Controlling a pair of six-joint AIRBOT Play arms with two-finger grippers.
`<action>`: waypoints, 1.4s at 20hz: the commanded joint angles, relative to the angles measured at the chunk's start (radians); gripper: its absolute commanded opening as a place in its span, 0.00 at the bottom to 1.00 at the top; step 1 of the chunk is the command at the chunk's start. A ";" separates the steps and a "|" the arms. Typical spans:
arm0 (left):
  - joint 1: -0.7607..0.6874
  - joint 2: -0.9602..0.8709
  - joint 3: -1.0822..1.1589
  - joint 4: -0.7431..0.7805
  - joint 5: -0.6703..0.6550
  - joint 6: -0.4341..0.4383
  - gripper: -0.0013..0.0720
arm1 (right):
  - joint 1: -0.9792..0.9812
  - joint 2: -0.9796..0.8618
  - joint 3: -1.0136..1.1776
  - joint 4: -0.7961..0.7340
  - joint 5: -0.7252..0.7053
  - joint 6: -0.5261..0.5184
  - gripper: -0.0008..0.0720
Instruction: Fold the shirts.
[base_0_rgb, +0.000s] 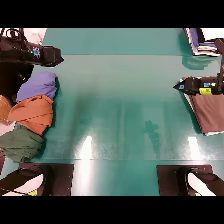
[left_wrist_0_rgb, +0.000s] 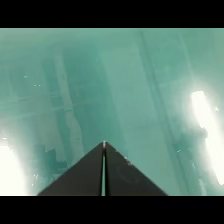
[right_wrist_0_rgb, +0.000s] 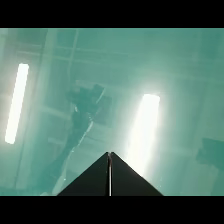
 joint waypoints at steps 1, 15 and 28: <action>-0.001 0.000 0.000 0.000 0.000 0.000 0.05 | 0.002 -0.001 0.000 0.001 -0.005 0.000 0.03; -0.001 -0.004 -0.001 0.106 0.119 0.029 0.40 | 0.002 -0.001 0.000 0.001 -0.013 0.000 0.03; 0.279 -0.433 -0.151 0.444 0.168 -0.134 0.87 | 0.003 -0.001 0.000 0.001 -0.034 0.001 0.03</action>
